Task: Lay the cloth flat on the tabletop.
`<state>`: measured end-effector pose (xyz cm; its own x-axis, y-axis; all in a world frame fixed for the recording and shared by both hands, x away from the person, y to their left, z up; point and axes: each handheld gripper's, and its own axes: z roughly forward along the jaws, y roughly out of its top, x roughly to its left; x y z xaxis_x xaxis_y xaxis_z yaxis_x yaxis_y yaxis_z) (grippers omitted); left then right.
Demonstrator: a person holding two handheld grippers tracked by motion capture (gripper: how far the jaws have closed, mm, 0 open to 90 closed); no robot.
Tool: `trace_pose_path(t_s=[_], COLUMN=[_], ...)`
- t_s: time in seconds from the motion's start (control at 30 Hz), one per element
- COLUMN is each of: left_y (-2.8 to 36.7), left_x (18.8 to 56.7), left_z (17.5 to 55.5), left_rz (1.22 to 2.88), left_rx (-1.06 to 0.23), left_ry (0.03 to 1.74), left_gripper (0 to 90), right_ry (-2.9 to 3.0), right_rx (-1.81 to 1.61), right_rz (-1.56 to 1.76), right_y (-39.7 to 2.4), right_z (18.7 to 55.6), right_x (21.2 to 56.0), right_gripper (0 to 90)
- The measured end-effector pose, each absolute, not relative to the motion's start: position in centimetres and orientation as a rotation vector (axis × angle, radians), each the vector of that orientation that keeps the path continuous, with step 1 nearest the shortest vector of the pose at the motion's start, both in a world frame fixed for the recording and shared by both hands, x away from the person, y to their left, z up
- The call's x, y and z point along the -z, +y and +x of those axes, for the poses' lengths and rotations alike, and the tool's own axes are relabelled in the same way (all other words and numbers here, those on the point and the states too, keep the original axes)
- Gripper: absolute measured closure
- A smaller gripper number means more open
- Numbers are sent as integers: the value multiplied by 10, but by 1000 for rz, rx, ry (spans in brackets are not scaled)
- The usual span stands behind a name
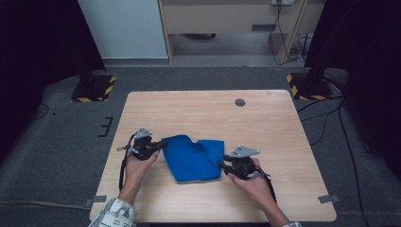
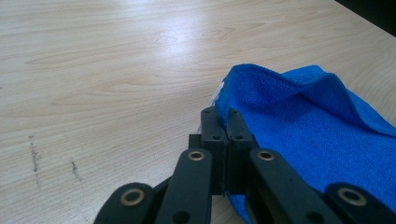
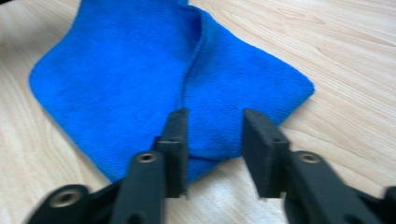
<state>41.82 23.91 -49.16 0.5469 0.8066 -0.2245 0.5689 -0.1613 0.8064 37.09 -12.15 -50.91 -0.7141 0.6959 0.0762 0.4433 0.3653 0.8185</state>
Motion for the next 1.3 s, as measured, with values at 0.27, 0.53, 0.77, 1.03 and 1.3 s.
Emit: trace_pose_path(t_s=[0.27, 0.53, 0.77, 1.03, 1.3], left_y=[238, 236, 235, 235, 235], left_x=[491, 490, 491, 493, 493], left_z=[417, 417, 417, 417, 417], left_rz=[1845, 1844, 1850, 1851, 1848], left_rx=[-318, -315, -311, -306, -307], left_ry=[1123, 1113, 1111, 1114, 1117], left_gripper=[892, 892, 892, 890, 890], right_ry=[2381, 2396, 2386, 2383, 2409], right_rx=[-1227, -1123, -1127, -1182, -1182], right_rz=[973, 989, 1053, 1080, 1043], right_y=[-108, -105, -112, -118, -110], right_z=[371, 377, 386, 387, 380], right_x=[514, 523, 525, 519, 524], right_gripper=[640, 653, 887, 896, 789])
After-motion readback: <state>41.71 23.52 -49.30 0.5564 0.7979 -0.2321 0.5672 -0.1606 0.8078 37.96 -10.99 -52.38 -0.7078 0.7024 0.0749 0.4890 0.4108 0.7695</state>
